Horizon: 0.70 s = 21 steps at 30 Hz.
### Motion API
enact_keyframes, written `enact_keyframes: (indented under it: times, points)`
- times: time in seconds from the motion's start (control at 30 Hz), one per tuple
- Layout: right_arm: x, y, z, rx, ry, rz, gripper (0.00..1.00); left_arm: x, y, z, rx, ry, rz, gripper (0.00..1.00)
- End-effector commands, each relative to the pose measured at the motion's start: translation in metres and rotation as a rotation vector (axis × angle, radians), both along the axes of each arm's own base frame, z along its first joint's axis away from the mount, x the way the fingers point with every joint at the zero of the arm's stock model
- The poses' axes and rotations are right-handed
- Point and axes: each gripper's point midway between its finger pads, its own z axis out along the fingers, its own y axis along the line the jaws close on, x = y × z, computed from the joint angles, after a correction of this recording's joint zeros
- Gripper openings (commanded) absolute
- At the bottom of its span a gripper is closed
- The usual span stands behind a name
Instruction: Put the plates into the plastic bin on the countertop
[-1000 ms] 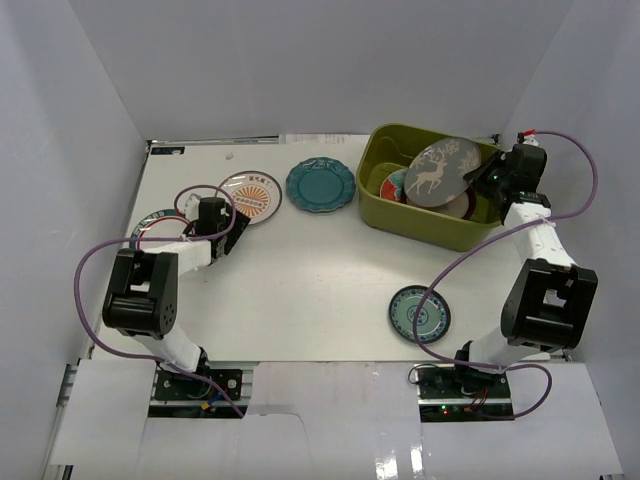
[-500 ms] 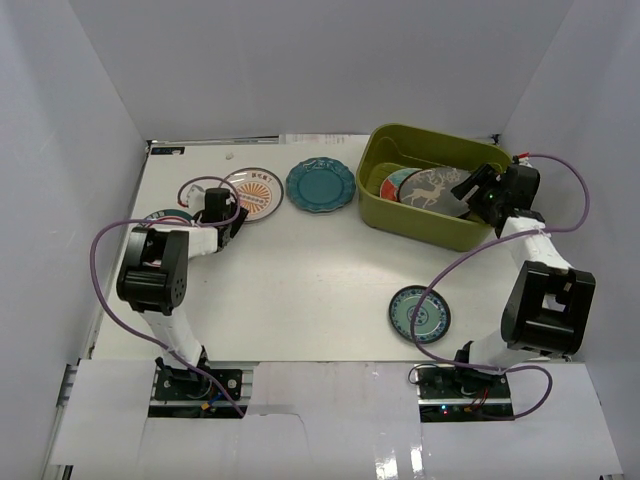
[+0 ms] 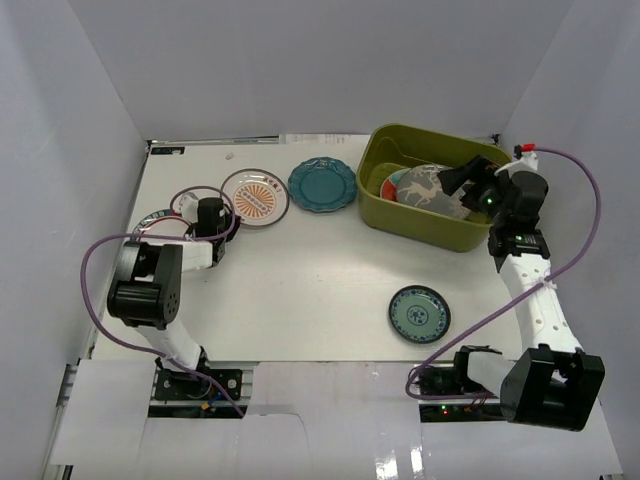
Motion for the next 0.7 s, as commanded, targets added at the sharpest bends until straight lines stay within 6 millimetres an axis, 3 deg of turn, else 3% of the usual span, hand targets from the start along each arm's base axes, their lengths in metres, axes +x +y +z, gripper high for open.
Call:
enact_keyframes:
  times: [0.0, 0.07, 0.27, 0.3, 0.4, 0.67]
  points:
    - [-0.013, 0.063, 0.01, 0.027, -0.054, 0.215, 0.9, -0.032, 0.0, 0.005, 0.04, 0.027, -0.049, 0.0]
    - [-0.03, 0.12, 0.007, 0.036, -0.054, 0.39, 0.9, -0.043, -0.002, 0.032, 0.021, -0.042, -0.055, 0.0]
    - [-0.065, 0.221, -0.001, 0.087, -0.034, 0.7, 0.9, -0.075, -0.013, 0.102, -0.046, -0.236, -0.115, 0.0]
    - [-0.061, 0.231, -0.005, 0.083, -0.019, 0.722, 0.9, -0.084, -0.024, 0.12, -0.069, -0.285, -0.177, 0.0]
    - [-0.061, 0.258, -0.014, 0.085, 0.016, 0.793, 0.9, -0.106, -0.057, 0.139, -0.131, -0.324, -0.364, 0.0]
    - [-0.054, 0.286, -0.023, 0.145, 0.053, 0.871, 0.92, -0.154, -0.114, 0.171, -0.286, -0.431, -0.744, 0.0]
